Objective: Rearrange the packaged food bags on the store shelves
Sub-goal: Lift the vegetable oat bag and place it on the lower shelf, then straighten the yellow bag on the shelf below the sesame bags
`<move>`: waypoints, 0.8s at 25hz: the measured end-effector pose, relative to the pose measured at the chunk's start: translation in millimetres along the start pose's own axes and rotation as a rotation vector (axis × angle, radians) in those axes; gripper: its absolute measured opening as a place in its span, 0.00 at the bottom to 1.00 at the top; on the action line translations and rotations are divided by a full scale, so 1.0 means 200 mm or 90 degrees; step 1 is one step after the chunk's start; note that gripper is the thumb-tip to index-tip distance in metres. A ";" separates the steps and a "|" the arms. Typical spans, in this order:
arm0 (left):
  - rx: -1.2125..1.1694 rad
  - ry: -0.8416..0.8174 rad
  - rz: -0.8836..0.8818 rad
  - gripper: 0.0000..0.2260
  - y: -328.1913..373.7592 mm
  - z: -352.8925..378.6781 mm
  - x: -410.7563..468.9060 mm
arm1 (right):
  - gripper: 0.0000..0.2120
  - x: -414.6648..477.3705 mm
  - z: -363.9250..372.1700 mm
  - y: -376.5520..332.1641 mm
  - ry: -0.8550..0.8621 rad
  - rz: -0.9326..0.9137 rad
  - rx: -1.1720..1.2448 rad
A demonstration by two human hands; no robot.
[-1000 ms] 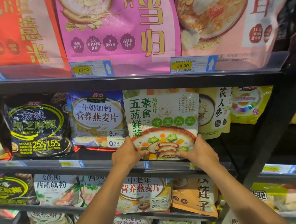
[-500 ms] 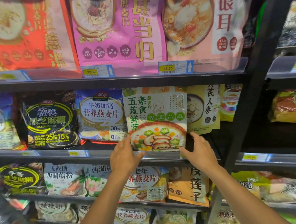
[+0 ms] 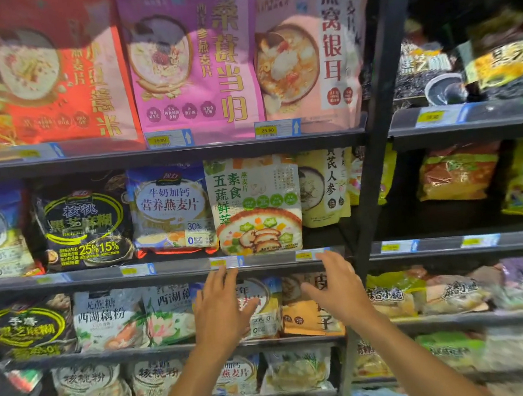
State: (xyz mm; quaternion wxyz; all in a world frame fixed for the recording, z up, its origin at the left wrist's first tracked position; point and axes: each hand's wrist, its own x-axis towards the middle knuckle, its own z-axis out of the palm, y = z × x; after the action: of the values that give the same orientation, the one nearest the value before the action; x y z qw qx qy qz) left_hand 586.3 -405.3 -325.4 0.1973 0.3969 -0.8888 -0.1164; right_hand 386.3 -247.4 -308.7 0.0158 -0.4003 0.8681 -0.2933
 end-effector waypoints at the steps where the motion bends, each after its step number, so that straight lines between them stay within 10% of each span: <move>1: -0.003 -0.006 0.009 0.38 0.01 0.00 -0.08 | 0.39 -0.08 -0.01 0.00 -0.003 0.001 -0.004; 20: -0.101 -0.104 0.400 0.39 1.45 0.41 -0.82 | 0.37 -1.40 -1.09 1.02 0.219 0.207 -0.181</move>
State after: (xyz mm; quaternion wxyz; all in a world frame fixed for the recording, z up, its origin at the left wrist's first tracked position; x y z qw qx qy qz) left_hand 457.6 -87.3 -334.5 0.1818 0.0761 -0.9688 -0.1503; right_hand 378.2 161.5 -292.8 -0.1413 -0.1984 0.9432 -0.2260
